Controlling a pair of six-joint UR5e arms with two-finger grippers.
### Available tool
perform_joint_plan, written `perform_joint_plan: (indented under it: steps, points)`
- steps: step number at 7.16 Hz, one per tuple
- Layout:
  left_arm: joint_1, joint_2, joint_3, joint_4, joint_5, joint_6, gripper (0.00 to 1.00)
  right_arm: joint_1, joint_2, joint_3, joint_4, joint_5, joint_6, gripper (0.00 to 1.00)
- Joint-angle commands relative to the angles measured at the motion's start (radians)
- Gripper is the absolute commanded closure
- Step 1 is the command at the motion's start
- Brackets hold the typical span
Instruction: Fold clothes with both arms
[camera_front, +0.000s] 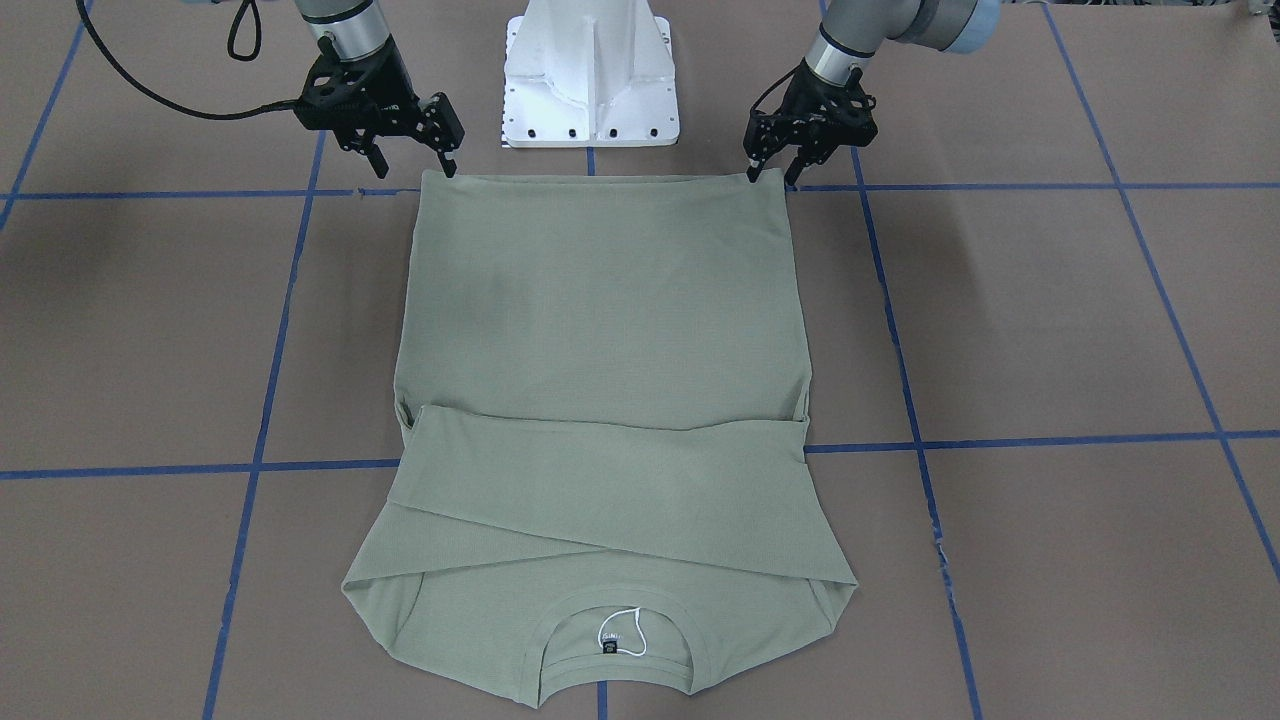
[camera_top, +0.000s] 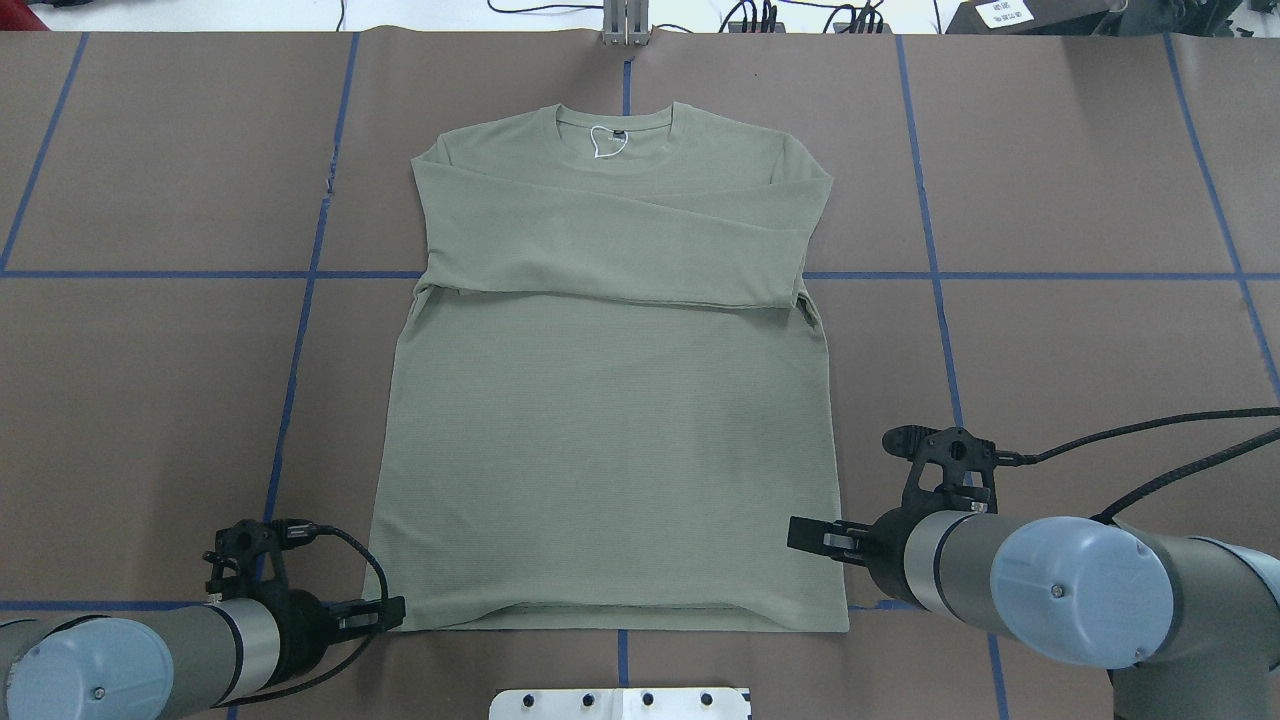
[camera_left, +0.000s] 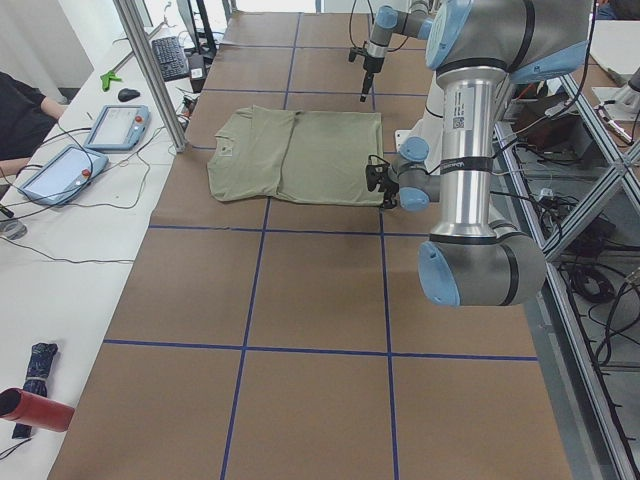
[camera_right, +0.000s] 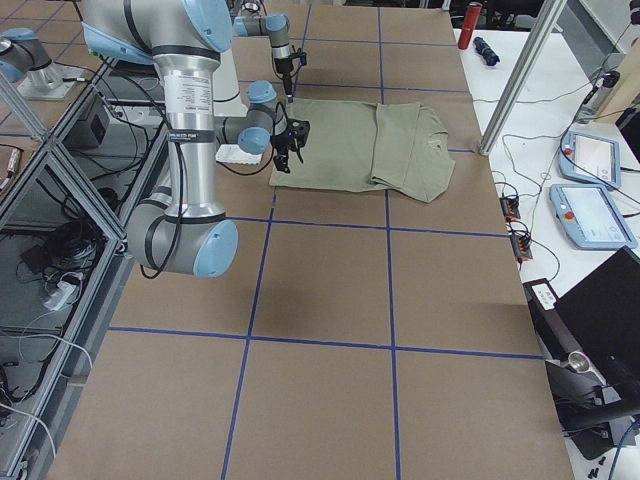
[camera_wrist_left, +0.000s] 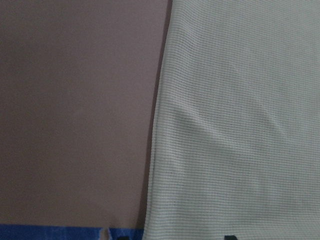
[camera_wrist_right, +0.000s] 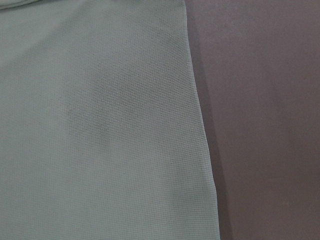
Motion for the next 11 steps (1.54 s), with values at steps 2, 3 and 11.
perform_joint_plan:
  steps: [2,3,11]
  points:
    - [0.001,-0.001,0.0,0.0,0.0,0.003,1.0,-0.013,-0.01,-0.003,0.0,-0.01,0.001,0.0]
    - [-0.001,0.003,-0.004,0.0,0.0,0.006,1.0,-0.031,-0.023,-0.003,0.002,-0.034,0.021,0.0]
    - [-0.033,-0.001,-0.076,0.02,-0.06,0.013,1.0,-0.223,-0.079,-0.019,-0.009,-0.185,0.532,0.32]
